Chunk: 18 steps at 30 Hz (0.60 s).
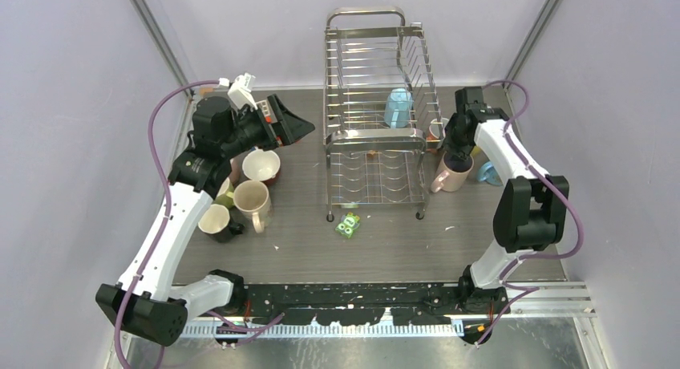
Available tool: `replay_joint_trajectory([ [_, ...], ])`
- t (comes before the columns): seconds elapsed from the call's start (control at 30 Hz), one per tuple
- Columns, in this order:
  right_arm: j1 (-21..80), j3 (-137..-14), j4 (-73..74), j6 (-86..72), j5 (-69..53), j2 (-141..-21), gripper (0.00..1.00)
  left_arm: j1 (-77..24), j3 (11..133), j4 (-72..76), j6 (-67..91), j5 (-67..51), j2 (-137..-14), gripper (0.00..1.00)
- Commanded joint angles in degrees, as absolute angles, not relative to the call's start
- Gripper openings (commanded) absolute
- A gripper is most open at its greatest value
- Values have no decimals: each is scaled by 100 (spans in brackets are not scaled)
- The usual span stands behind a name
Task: Unload the cups from the dish rack
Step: Place the cup at the center of the board.
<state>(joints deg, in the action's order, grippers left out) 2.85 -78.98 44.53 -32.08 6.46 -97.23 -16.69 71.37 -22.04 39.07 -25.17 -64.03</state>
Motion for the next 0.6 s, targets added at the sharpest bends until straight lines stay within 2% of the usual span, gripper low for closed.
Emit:
replay_joint_trajectory([
  [0.0, 291, -8329, 4518, -3328, 580, -9016, 51, -1626, 7121, -1897, 3973, -2676, -6371, 100],
  [0.33, 302, -8619, 4064, -3434, -387, -8885, 63, -1626, 6981, -1688, 4109, -2669, -6432, 100],
  [0.57, 357, -8873, 3441, -3570, -1001, -9379, 63, -1626, 6929, -1573, 4158, -2623, -6615, 100],
])
